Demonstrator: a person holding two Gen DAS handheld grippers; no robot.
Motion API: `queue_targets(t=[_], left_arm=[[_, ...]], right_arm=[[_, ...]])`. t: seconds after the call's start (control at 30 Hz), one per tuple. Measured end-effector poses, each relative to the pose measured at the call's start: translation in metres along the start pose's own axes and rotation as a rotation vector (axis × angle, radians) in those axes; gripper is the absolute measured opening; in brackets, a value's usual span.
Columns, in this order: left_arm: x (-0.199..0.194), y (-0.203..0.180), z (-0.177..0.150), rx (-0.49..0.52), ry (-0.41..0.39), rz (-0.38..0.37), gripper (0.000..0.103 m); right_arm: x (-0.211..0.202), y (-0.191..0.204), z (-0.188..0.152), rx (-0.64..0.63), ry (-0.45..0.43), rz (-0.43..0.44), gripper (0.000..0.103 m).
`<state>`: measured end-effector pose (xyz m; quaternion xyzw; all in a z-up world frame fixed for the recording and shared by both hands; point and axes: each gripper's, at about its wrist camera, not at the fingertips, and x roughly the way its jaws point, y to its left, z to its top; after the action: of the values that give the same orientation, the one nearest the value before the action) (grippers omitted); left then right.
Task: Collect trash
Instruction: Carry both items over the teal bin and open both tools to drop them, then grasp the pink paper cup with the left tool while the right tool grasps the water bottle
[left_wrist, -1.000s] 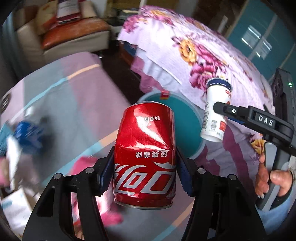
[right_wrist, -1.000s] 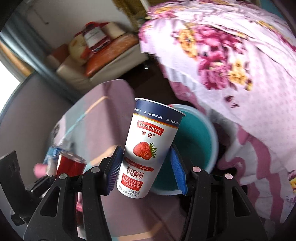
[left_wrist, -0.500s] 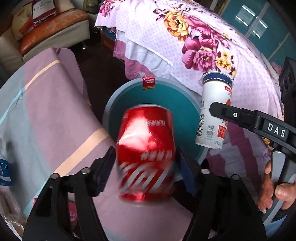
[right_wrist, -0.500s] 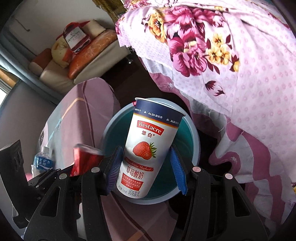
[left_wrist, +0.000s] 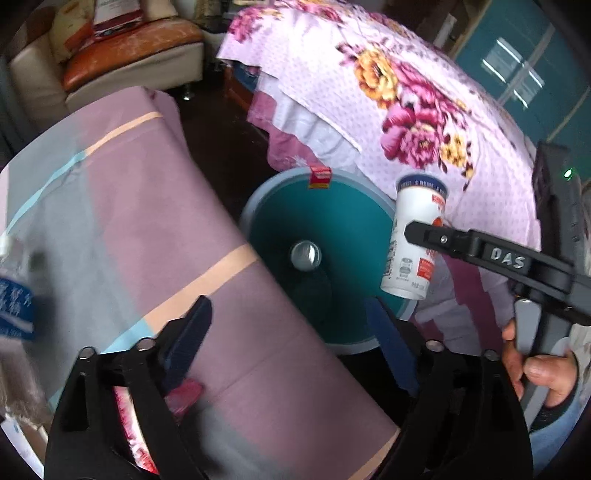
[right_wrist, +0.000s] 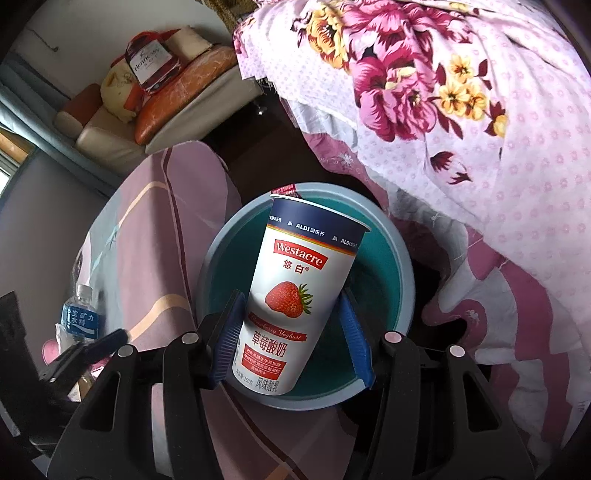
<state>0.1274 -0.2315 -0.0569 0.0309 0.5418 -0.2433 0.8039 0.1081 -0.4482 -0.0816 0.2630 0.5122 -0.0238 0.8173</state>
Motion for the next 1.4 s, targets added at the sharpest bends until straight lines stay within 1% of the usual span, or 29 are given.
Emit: queue_targets(t=[0.2, 0.37, 0.4, 0.47, 0.53, 0.83, 1.0, 1.1, 1.2, 1.33, 1.4], left_arm=[[-0.025, 0.024, -0.011, -0.073, -0.039, -0.006, 0.090], [-0.039, 0.042, -0.023, -0.113, -0.052, -0.002, 0.090], [-0.043, 0.045, -0.026, -0.117, -0.055, 0.000, 0.090], [-0.049, 0.050, -0.030, -0.125, -0.061, 0.004, 0.090], [-0.056, 0.055, -0.035, -0.136, -0.071, 0.007, 0.090], [-0.091, 0.088, -0.060, -0.206, -0.119, 0.027, 0.090], [-0.114, 0.115, -0.079, -0.261, -0.151, 0.056, 0.090], [-0.131, 0.139, -0.094, -0.316, -0.182, 0.070, 0.090], [-0.148, 0.163, -0.108, -0.368, -0.211, 0.095, 0.090], [-0.169, 0.198, -0.128, -0.427, -0.236, 0.147, 0.090], [-0.177, 0.212, -0.137, -0.454, -0.247, 0.157, 0.090]], right_arm=[[0.009, 0.010, -0.005, -0.009, 0.038, -0.005, 0.051], [0.011, 0.021, -0.009, -0.032, 0.061, -0.008, 0.052], [0.011, 0.025, -0.010, -0.038, 0.071, -0.006, 0.053], [0.010, 0.030, -0.013, -0.044, 0.076, -0.002, 0.061], [0.007, 0.037, -0.015, -0.056, 0.075, -0.005, 0.064], [-0.008, 0.077, -0.025, -0.122, 0.069, 0.012, 0.065], [-0.012, 0.117, -0.032, -0.198, 0.073, 0.036, 0.064], [-0.009, 0.153, -0.037, -0.259, 0.090, 0.068, 0.064], [-0.003, 0.186, -0.041, -0.320, 0.106, 0.091, 0.064], [0.009, 0.226, -0.048, -0.390, 0.139, 0.117, 0.064], [0.017, 0.247, -0.052, -0.416, 0.158, 0.125, 0.064]])
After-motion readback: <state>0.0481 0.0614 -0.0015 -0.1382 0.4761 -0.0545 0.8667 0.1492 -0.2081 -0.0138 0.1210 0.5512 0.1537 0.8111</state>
